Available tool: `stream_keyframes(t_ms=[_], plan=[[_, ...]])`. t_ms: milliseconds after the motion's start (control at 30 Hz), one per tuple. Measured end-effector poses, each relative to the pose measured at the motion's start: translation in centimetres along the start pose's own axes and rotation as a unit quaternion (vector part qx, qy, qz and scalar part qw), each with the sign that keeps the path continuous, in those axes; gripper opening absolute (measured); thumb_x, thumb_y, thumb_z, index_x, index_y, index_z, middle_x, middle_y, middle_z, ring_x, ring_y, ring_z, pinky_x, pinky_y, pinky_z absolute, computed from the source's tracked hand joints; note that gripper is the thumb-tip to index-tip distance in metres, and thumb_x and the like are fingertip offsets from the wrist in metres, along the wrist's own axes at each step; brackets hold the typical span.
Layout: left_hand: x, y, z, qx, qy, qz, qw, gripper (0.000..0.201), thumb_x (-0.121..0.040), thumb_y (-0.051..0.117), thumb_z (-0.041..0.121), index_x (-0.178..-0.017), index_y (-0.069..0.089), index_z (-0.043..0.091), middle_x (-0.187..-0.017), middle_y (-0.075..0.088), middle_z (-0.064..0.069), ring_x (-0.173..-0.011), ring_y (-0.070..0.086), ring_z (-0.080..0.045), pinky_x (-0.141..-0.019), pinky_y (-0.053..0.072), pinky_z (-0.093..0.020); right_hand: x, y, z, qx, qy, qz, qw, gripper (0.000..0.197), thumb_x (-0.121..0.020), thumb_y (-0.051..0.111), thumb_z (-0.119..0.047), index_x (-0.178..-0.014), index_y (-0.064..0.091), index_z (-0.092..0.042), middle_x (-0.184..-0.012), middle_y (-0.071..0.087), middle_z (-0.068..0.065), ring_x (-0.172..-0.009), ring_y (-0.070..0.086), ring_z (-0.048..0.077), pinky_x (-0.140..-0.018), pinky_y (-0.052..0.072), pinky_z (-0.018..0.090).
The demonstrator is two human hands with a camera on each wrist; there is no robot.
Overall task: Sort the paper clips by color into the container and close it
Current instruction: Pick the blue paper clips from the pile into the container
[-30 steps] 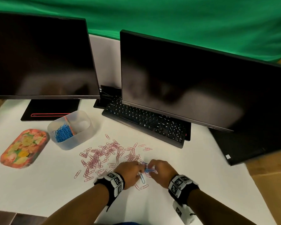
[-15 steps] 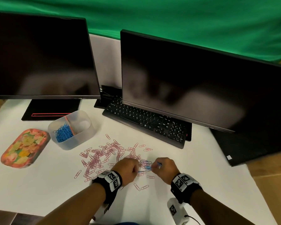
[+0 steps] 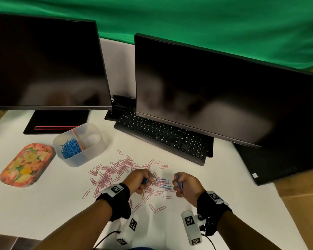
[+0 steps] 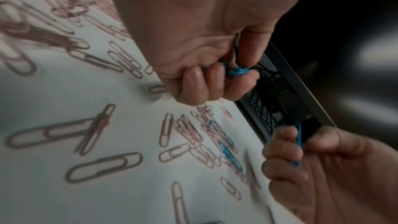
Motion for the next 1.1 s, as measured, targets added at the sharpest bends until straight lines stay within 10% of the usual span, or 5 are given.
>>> stream_keyframes(t_ms=[300, 433, 600, 1100], plan=[[0.4, -1.3, 0.3, 0.078, -0.024, 0.025, 0.996, 0.023, -0.09, 0.04, 0.016, -0.072, 0.053, 0.011, -0.06, 0.05, -0.006, -0.049, 0.044, -0.02, -0.044, 0.031, -0.023, -1.1, -0.1, 0.0, 0.257, -0.03, 0.049, 0.965, 0.028, -0.093, 0.046, -0.015, -0.067, 0.055, -0.011, -0.06, 0.044, 0.005, -0.047, 0.037, 0.015, -0.046, 0.023, 0.021], [0.1, -1.6, 0.8, -0.077, 0.019, 0.054, 0.995, 0.015, -0.088, 0.049, 0.015, -0.076, 0.056, 0.009, -0.067, 0.048, -0.007, -0.05, 0.036, -0.016, -0.048, 0.026, -0.021, -0.5, 0.9, -0.3, 0.531, -0.124, 0.085, 0.834, 0.021, -0.093, 0.044, -0.023, -0.082, 0.061, -0.027, -0.083, 0.061, -0.005, -0.076, 0.058, 0.015, -0.063, 0.042, 0.019], [-0.5, 0.2, 2.1, -0.349, 0.142, 0.096, 0.922, 0.006, -0.085, 0.063, 0.021, -0.081, 0.067, 0.024, -0.089, 0.069, 0.005, -0.085, 0.065, -0.013, -0.079, 0.054, -0.029, 0.3, 2.1, 0.0, 0.671, -0.155, 0.111, 0.717, 0.025, -0.093, 0.047, -0.033, -0.113, 0.059, -0.023, -0.112, 0.065, 0.0, -0.1, 0.06, 0.022, -0.08, 0.045, 0.027], [-3.2, 5.8, 2.9, -0.638, 0.172, 0.056, 0.748, 0.018, -0.089, 0.058, 0.024, -0.105, 0.066, 0.02, -0.114, 0.06, -0.006, -0.102, 0.062, -0.03, -0.087, 0.051, -0.037, 0.9, 0.2, -0.1, 0.654, -0.167, 0.119, 0.729, 0.032, -0.092, 0.052, -0.029, -0.123, 0.055, -0.023, -0.127, 0.059, -0.002, -0.114, 0.056, 0.019, -0.096, 0.044, 0.029]])
Point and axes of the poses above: each hand's wrist, its own x-axis away from the middle knuckle, its own y-axis out of the palm, z = x × y, the point moved 5 cm from there along -x, towards the middle knuckle
